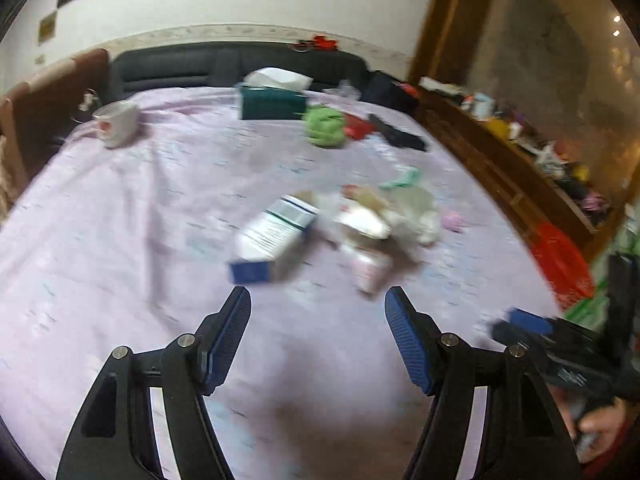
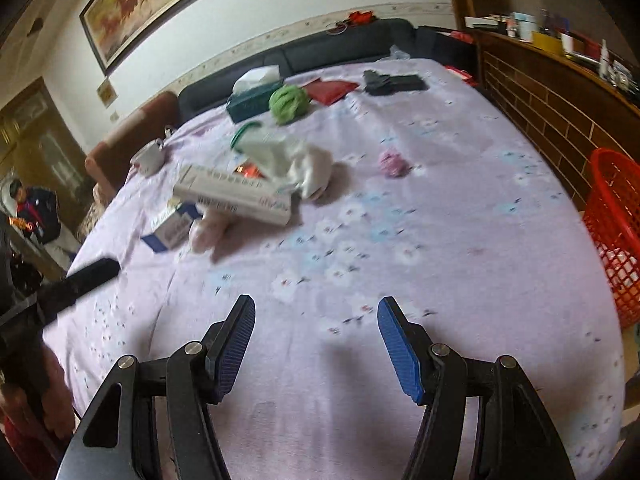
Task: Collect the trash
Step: 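Move both open tools back over the table, then close the left tool on the white-and-blue medicine box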
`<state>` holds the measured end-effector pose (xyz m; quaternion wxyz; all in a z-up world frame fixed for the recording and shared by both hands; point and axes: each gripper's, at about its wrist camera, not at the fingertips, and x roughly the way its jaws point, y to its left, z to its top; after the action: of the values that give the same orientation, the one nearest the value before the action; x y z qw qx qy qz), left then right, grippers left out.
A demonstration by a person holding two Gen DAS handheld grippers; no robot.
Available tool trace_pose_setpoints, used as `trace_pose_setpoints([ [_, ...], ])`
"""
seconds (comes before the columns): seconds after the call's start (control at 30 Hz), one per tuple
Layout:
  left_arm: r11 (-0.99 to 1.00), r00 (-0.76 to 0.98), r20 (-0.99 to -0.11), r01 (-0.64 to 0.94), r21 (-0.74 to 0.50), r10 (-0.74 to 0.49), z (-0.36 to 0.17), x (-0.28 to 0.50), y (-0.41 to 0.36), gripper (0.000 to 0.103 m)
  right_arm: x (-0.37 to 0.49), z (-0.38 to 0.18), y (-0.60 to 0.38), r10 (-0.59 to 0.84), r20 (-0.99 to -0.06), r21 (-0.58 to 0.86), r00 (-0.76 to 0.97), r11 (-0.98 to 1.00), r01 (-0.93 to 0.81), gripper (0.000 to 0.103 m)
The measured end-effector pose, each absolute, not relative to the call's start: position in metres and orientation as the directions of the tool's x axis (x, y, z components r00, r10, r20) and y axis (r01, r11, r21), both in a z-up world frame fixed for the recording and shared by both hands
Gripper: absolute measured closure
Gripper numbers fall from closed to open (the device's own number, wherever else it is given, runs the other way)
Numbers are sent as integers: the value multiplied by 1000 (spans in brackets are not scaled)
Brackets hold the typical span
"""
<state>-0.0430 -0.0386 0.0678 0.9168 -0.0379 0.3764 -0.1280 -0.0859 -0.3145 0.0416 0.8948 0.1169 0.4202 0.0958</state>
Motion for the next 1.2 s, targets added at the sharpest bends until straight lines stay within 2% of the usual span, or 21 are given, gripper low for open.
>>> trace_pose_setpoints([
  [0.1,979,683,-704,188,-84,-192,64,-15,-33,35,-85,36,-307,273,-740,284,615,955,-82,35],
  [0.27,963,587,-782,262,-63,-211,44,34,-48,35,-87,36,-306,272,-742,278,613,956,-88,35],
  [0.37,965,565,-807,262,-24,-173,29,58,-55,35,-89,38,-307,272,-739,282,616,956,-84,35],
  [0.43,965,549,-817,260,-33,-176,21,65,-57,45,-90,40,-309,273,-736,283,619,955,-85,35],
  [0.47,965,535,-824,258,-51,-187,16,69,-57,60,-90,41,-309,274,-736,283,619,955,-88,35],
  [0.53,967,548,-813,247,-66,-196,13,69,-56,65,-89,44,-309,278,-734,277,620,956,-100,35],
  [0.63,966,558,-799,235,-108,-225,14,61,-51,66,-84,55,-301,272,-727,239,631,961,-139,35],
  [0.8,973,612,-759,192,-132,-224,27,25,-36,66,-68,72,-274,236,-716,110,658,968,-227,35],
  [0.9,968,630,-736,165,-189,-250,30,3,-24,66,-53,71,-252,208,-724,19,657,959,-283,36],
  [1.0,962,638,-721,159,-220,-270,30,-17,-16,66,-40,60,-230,155,-739,-81,656,946,-314,45],
  [1.2,953,647,-701,173,-249,-301,29,-33,-14,66,-14,40,-192,21,-712,-285,702,904,-317,47],
])
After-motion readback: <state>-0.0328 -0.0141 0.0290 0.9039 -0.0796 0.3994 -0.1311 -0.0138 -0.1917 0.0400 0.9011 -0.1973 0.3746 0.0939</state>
